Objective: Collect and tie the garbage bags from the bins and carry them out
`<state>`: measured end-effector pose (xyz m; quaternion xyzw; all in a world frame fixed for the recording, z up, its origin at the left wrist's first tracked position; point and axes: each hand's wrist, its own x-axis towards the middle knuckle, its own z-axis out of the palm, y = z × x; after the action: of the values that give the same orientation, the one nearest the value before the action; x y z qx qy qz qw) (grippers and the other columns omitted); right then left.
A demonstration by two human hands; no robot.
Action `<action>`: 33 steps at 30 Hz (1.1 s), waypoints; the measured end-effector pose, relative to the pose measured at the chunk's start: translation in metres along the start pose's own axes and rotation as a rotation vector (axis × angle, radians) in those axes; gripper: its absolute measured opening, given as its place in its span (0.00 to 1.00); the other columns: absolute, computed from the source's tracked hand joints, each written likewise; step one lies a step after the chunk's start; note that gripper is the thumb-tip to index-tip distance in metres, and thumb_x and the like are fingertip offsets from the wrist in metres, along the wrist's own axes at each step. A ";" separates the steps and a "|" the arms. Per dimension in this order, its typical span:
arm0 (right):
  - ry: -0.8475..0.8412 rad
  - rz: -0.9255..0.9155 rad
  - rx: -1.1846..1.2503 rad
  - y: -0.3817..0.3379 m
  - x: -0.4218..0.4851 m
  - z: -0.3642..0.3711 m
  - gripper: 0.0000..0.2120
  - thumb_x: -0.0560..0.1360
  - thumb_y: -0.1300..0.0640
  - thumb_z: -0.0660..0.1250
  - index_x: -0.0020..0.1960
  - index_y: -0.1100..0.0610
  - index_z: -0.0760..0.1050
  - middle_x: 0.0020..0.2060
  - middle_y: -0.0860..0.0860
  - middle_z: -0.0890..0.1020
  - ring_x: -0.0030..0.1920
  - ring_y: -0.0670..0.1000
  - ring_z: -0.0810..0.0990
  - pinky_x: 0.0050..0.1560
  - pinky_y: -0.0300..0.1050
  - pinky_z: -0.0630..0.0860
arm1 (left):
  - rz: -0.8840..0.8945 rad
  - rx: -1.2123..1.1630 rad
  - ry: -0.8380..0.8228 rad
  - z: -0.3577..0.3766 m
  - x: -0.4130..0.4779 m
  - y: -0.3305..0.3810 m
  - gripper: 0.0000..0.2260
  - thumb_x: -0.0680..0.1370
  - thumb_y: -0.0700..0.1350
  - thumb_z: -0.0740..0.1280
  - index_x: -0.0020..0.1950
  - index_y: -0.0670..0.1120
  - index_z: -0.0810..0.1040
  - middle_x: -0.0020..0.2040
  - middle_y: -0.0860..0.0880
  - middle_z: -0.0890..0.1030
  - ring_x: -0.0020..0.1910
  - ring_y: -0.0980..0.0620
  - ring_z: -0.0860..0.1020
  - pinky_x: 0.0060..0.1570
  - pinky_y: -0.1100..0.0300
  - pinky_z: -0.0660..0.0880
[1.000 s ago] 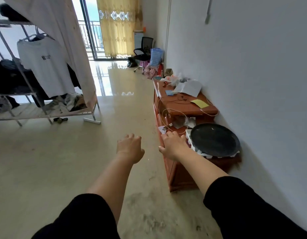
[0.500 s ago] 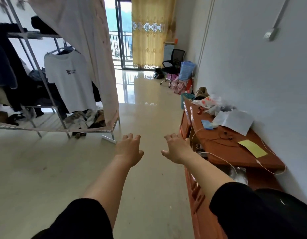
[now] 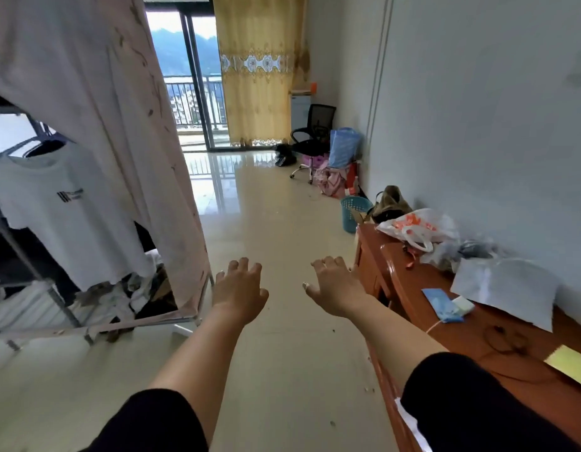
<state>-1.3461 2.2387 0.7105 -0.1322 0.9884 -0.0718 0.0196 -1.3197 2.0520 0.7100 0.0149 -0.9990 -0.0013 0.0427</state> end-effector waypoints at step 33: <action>-0.064 -0.190 -0.070 0.033 1.002 0.000 0.24 0.81 0.46 0.53 0.73 0.55 0.62 0.73 0.53 0.65 0.73 0.54 0.61 0.69 0.58 0.59 | -0.169 -0.009 -0.074 0.108 0.942 -0.204 0.21 0.80 0.53 0.54 0.73 0.48 0.64 0.73 0.45 0.64 0.72 0.45 0.62 0.68 0.47 0.62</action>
<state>-2.3205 2.0060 0.6861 -0.2280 0.9722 -0.0345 0.0397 -2.2608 1.8200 0.6817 0.0988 -0.9950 -0.0099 0.0058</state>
